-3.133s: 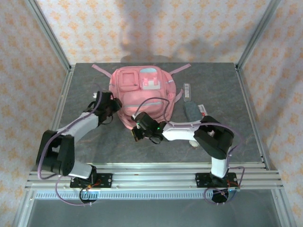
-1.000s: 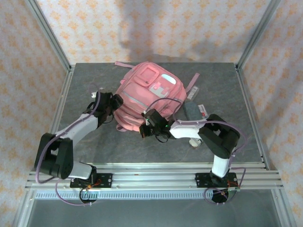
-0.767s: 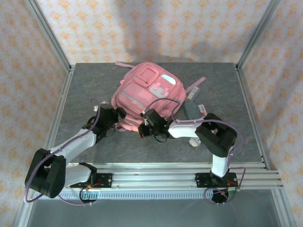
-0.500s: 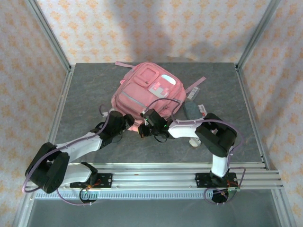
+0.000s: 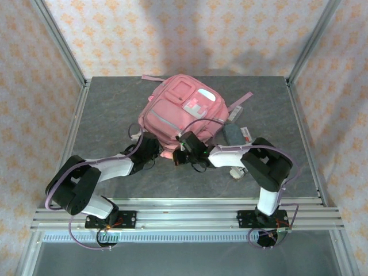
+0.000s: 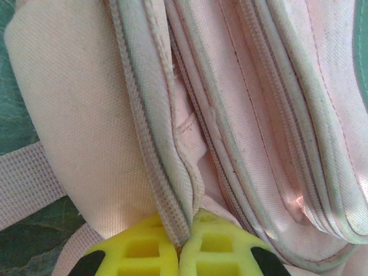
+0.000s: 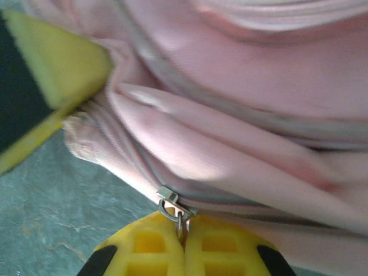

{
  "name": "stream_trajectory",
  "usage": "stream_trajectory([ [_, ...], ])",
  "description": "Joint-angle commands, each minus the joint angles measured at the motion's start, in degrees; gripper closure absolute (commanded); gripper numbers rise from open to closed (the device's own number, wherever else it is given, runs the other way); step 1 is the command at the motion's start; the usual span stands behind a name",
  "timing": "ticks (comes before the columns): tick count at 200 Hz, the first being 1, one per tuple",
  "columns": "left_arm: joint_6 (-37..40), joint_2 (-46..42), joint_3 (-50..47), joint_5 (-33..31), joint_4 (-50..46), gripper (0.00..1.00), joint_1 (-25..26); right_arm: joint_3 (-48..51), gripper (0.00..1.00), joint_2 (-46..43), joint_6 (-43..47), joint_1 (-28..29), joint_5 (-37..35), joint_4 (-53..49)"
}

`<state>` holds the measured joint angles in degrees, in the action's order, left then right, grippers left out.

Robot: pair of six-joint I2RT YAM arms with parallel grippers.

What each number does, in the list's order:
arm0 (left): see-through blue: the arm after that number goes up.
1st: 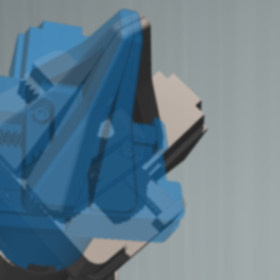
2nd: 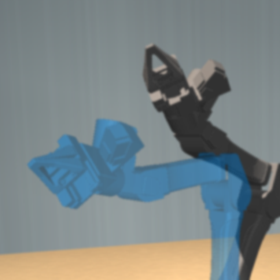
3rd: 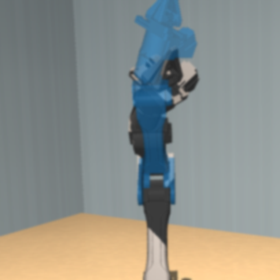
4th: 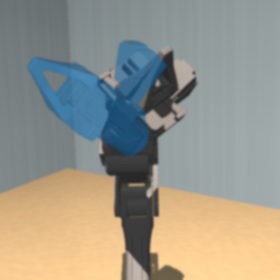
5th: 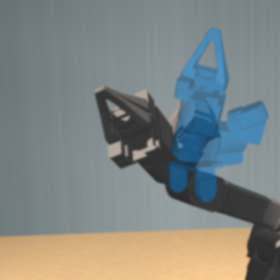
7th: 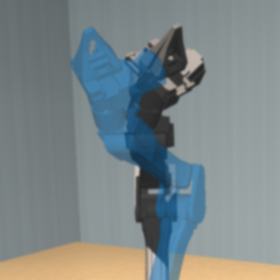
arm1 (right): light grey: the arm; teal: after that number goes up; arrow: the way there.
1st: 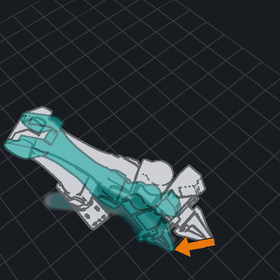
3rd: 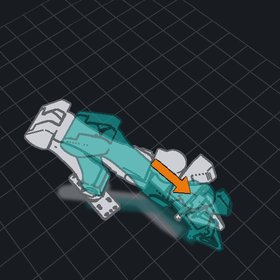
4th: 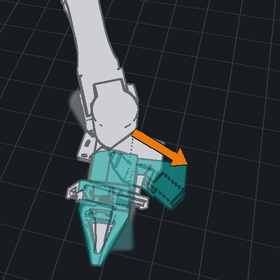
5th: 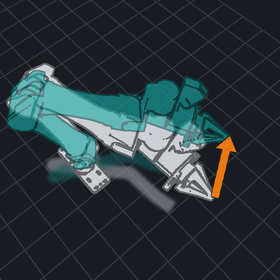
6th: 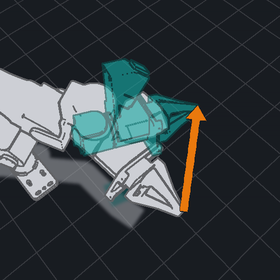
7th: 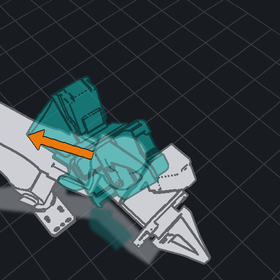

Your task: Pack the student bag

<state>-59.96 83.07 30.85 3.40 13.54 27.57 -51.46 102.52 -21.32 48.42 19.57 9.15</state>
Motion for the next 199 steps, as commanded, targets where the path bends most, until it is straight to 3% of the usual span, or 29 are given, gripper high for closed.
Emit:
stream_trajectory([
  [1,2.4,-2.6,-2.1,-1.1,-1.3,1.00,-4.1,5.2,1.00,-4.0,1.4,-4.1,-2.1,-3.7],
  [41,7.4,-4.5,-0.3,0.4,-4.6,1.00,-9.0,7.2,1.00,-5.8,2.4,-6.6,-0.7,-4.1],
  [94,14.3,-1.9,12.5,-2.3,-13.3,1.00,-13.9,-4.0,1.00,2.9,0.3,0.4,2.6,-2.9],
  [113,14.7,-3.8,13.8,-2.2,-15.4,0.61,-14.0,-8.3,1.00,6.5,-0.6,2.1,3.8,-1.9],
  [126,13.5,-5.9,11.8,-0.4,-15.0,0.46,-13.8,-10.3,1.00,8.5,-1.1,2.4,4.3,-1.2],
  [167,7.0,-12.4,1.0,2.1,-10.4,0.38,-8.5,-12.5,1.00,11.2,-1.2,2.4,5.8,-0.8],
  [199,1.9,-10.3,-2.9,1.1,-3.5,0.33,-2.8,-12.3,1.00,11.4,-0.8,2.4,5.9,-1.1],
])
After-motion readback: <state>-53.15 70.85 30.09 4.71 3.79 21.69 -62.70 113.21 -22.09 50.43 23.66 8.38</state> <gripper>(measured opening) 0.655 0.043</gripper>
